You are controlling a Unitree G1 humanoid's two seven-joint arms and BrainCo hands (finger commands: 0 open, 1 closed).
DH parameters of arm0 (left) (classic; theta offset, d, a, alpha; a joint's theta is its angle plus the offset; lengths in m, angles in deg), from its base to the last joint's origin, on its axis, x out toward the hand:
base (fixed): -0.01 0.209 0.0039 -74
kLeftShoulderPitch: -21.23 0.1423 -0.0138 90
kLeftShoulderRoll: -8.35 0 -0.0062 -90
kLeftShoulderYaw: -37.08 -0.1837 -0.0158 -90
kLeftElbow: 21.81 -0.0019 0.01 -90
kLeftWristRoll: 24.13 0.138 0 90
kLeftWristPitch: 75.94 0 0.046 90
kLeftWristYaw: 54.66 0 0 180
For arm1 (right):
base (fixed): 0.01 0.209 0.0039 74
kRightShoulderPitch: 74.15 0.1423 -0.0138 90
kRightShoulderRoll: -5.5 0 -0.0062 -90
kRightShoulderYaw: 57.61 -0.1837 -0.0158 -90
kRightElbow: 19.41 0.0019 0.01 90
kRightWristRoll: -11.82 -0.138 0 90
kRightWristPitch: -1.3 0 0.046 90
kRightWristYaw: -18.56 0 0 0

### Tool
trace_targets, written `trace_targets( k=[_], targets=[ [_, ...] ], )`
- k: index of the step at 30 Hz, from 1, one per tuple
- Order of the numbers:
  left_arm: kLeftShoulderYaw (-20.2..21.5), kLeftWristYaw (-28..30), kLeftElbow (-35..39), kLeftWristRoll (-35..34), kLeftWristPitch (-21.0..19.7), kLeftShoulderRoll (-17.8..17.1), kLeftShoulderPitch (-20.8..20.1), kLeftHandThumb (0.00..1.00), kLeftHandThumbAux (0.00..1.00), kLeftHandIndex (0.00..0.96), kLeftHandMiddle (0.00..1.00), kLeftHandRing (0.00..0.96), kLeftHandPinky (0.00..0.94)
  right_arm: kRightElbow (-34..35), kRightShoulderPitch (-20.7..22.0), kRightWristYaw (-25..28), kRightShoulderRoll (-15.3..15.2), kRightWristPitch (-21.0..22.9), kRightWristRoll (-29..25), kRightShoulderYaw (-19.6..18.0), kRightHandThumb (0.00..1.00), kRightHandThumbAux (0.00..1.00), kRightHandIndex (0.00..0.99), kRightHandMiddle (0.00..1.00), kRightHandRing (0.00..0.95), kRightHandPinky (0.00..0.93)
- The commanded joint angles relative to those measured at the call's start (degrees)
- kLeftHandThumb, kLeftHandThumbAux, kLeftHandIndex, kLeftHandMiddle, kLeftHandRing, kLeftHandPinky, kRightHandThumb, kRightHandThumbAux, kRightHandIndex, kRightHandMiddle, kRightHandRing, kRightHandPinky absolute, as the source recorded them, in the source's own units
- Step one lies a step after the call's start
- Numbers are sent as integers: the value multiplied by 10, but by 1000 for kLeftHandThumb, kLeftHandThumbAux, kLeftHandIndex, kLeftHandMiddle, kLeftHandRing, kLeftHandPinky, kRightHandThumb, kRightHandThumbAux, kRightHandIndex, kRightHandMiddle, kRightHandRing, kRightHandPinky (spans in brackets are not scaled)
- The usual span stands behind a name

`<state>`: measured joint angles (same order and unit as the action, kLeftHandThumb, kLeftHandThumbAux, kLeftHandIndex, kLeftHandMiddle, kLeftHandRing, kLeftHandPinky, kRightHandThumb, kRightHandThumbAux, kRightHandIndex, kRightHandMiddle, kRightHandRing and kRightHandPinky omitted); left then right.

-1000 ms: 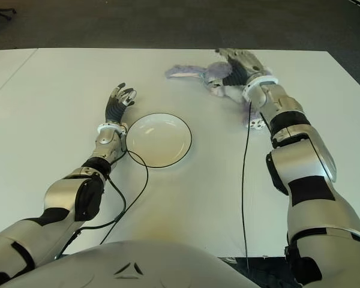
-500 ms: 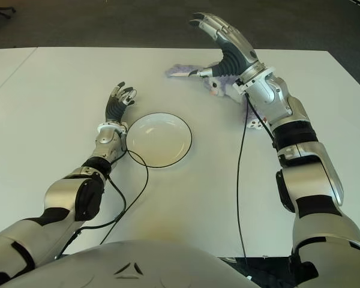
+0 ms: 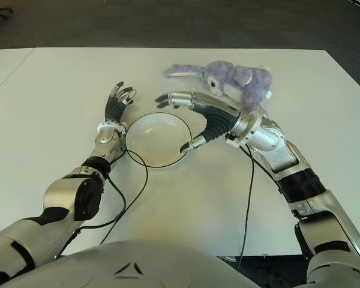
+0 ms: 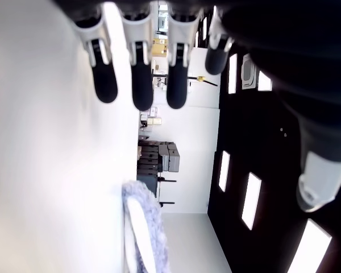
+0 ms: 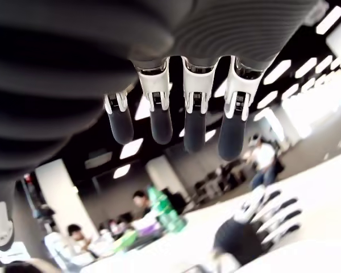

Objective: Put the doll into the plate.

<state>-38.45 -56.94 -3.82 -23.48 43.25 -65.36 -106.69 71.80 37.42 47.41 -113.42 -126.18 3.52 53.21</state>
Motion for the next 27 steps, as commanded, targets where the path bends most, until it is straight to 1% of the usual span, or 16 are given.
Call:
trace_targets(
  k=[1, 2, 3, 4, 7, 9, 10, 11, 13, 16, 18, 21, 22, 24, 26, 27],
  targets=[
    [3, 16, -52, -3, -48, 12, 77, 4, 573, 113, 232, 259, 258, -21, 31, 69, -12, 29, -38, -45, 98, 562, 150, 143, 143, 179],
    [4, 17, -52, -3, -47, 12, 76, 6, 573, 113, 232, 258, 257, -60, 55, 82, -4, 21, -36, -52, 99, 564, 151, 144, 144, 183],
    [4, 17, -52, -3, -47, 12, 76, 15, 580, 116, 233, 261, 268, -89, 72, 92, 3, 15, -35, -58, 122, 577, 156, 146, 174, 310],
    [5, 16, -52, -4, -47, 12, 75, 17, 581, 118, 234, 261, 266, -127, 90, 97, 9, 2, -26, -64, 135, 585, 160, 146, 187, 347],
    [7, 16, -51, -6, -49, 12, 72, 9, 584, 120, 234, 259, 254, -223, 129, 97, 22, -38, 11, -80, 157, 595, 167, 145, 203, 366],
    [12, 15, -50, -11, -52, 13, 71, 1, 591, 120, 230, 253, 245, -388, 204, 19, 32, -64, 117, -60, 141, 601, 173, 122, 183, 360],
    [14, 15, -50, -13, -53, 14, 71, 0, 595, 121, 228, 249, 244, -440, 228, -9, 36, -71, 151, -52, 124, 605, 176, 108, 168, 358],
    [15, 14, -51, -14, -53, 14, 71, 0, 596, 121, 228, 248, 244, -471, 243, -26, 39, -76, 171, -47, 119, 606, 176, 105, 164, 358],
    [15, 14, -51, -14, -53, 13, 72, 0, 597, 124, 228, 248, 245, -507, 260, -42, 42, -77, 184, -40, 102, 598, 176, 97, 153, 365],
    [14, 10, -51, -13, -55, 13, 72, 0, 600, 132, 232, 250, 254, -600, 304, -95, 53, -42, 219, -17, 70, 578, 177, 64, 119, 363],
    [14, 10, -51, -13, -55, 13, 74, 0, 600, 133, 232, 250, 255, -628, 315, -129, 55, -26, 236, -11, 66, 576, 177, 59, 115, 362],
    [17, 13, -51, -16, -55, 14, 75, 0, 616, 141, 245, 265, 280, -654, 320, -184, 54, 2, 251, -11, 39, 559, 183, 3, 69, 218],
    [19, 14, -51, -18, -54, 14, 75, 0, 621, 140, 247, 268, 283, -659, 321, -193, 55, 6, 251, -14, 9, 592, 168, 0, 30, 133],
    [19, 15, -51, -19, -54, 13, 76, 0, 624, 141, 248, 269, 284, -670, 326, -206, 57, 10, 252, -17, 30, 563, 186, 0, 38, 122],
    [19, 15, -51, -20, -56, 12, 76, 0, 616, 139, 250, 269, 275, -683, 334, -228, 58, 16, 254, -24, 51, 556, 202, 0, 5, 20],
    [18, 14, -51, -19, -58, 12, 75, 0, 615, 139, 250, 269, 274, -689, 338, -242, 59, 19, 255, -27, 53, 555, 204, 0, 2, 10]
  ],
)
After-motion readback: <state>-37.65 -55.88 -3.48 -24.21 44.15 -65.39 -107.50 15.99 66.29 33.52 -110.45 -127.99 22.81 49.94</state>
